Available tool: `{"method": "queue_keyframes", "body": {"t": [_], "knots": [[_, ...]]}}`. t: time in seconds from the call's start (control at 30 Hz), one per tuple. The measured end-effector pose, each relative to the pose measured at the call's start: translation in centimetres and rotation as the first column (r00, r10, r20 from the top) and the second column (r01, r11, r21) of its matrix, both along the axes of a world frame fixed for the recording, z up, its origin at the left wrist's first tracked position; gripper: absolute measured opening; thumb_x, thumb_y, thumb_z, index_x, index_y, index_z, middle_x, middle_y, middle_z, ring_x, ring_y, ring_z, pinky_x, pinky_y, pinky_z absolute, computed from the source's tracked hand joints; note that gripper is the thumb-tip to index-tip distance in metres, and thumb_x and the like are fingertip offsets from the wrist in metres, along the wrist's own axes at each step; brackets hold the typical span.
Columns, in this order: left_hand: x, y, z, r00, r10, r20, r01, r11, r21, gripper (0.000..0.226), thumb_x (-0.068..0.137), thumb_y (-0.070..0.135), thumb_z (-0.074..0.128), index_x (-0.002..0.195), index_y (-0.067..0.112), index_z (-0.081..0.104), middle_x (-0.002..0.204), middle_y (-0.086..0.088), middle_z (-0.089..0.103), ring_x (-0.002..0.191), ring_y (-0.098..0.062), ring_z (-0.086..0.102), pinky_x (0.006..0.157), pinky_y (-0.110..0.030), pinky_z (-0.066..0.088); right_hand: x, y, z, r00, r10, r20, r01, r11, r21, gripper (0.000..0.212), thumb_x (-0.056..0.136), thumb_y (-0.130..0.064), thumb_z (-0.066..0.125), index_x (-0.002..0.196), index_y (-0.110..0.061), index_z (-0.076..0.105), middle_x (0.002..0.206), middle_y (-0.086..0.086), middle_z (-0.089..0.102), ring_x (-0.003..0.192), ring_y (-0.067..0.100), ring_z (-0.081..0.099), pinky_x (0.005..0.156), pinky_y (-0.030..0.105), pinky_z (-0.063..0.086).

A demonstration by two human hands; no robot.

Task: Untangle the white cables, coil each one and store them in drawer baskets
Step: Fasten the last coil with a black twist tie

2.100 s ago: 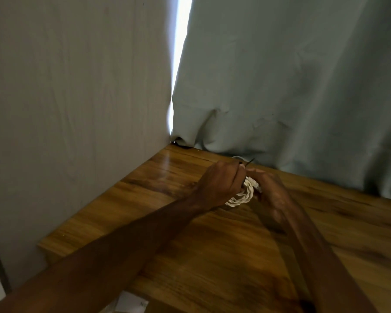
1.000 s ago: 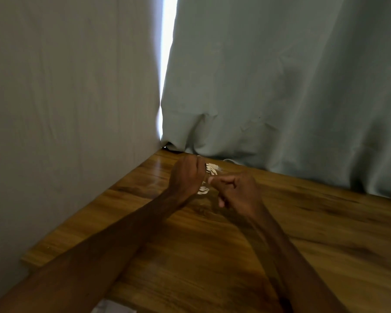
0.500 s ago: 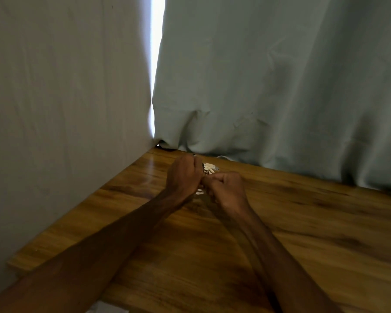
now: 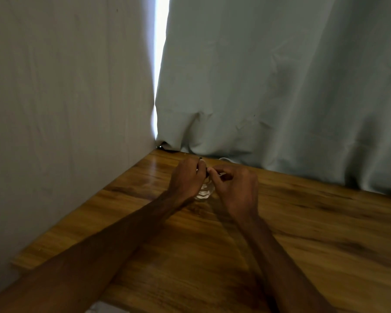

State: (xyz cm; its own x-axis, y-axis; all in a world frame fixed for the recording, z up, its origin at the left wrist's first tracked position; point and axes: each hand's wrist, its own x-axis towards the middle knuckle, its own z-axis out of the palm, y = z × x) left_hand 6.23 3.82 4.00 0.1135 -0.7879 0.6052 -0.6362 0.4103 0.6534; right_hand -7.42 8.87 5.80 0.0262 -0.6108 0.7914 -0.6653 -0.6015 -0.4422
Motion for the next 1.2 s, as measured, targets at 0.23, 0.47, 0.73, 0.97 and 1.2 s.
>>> {"method": "queue_keyframes", "body": {"t": [0.23,0.47,0.73,0.97,1.2], "knots": [[-0.42,0.54,0.05,0.968,-0.209,-0.135,0.212,0.977,0.003,0.047,0.108,0.020,0.045,0.064,0.020,0.060,0.059,0.004,0.059,0.052,-0.008,0.053,0.051,-0.021,0.037,-0.82,-0.57,-0.19,0.992,0.111,0.066,-0.111,0.994,0.006,0.012,0.093,-0.029,0.072,0.095,-0.020,0.080,0.084,-0.010,0.077,0.073,0.003,0.072,0.070,0.039,0.060],[-0.74,0.51,0.12,0.954,-0.242,-0.178,0.240,0.970,-0.034,0.044,0.107,0.022,0.048,0.065,0.018,0.060,0.060,0.004,0.059,0.053,-0.007,0.052,0.053,-0.029,0.039,-0.93,-0.63,-0.21,0.873,0.205,0.443,-0.280,0.953,0.111,0.013,0.085,-0.012,0.082,0.096,-0.007,0.076,0.079,0.002,0.077,0.065,0.013,0.075,0.062,0.031,0.061],[-1.02,0.59,0.33,0.982,-0.134,-0.137,0.132,0.991,-0.023,0.038,0.107,0.023,0.047,0.070,0.021,0.056,0.067,0.005,0.057,0.061,-0.001,0.055,0.051,-0.015,0.033,-0.58,-0.70,0.05,0.722,0.204,0.662,-0.400,0.903,0.157,0.035,0.080,-0.010,0.086,0.105,0.002,0.064,0.075,0.017,0.075,0.051,0.014,0.067,0.044,0.023,0.049],[-0.97,0.49,-0.07,0.974,-0.147,-0.175,0.141,0.989,-0.048,0.033,0.105,0.023,0.051,0.083,0.011,0.071,0.077,-0.003,0.070,0.070,-0.014,0.065,0.060,-0.029,0.047,-0.92,-0.54,-0.03,0.697,0.206,0.687,-0.442,0.878,0.186,0.016,0.080,-0.011,0.085,0.085,-0.002,0.072,0.065,0.010,0.073,0.048,0.013,0.061,0.042,0.021,0.048],[-0.83,-0.03,-0.07,0.934,-0.264,-0.243,0.249,0.964,-0.089,0.023,0.098,0.018,0.060,0.091,0.014,0.082,0.081,0.003,0.078,0.077,-0.013,0.073,0.065,-0.028,0.053,-0.86,-0.77,-0.08,0.728,0.231,0.646,-0.421,0.893,0.156,0.010,0.084,-0.004,0.081,0.089,0.002,0.076,0.070,0.017,0.074,0.048,0.013,0.063,0.043,0.021,0.048]]}}
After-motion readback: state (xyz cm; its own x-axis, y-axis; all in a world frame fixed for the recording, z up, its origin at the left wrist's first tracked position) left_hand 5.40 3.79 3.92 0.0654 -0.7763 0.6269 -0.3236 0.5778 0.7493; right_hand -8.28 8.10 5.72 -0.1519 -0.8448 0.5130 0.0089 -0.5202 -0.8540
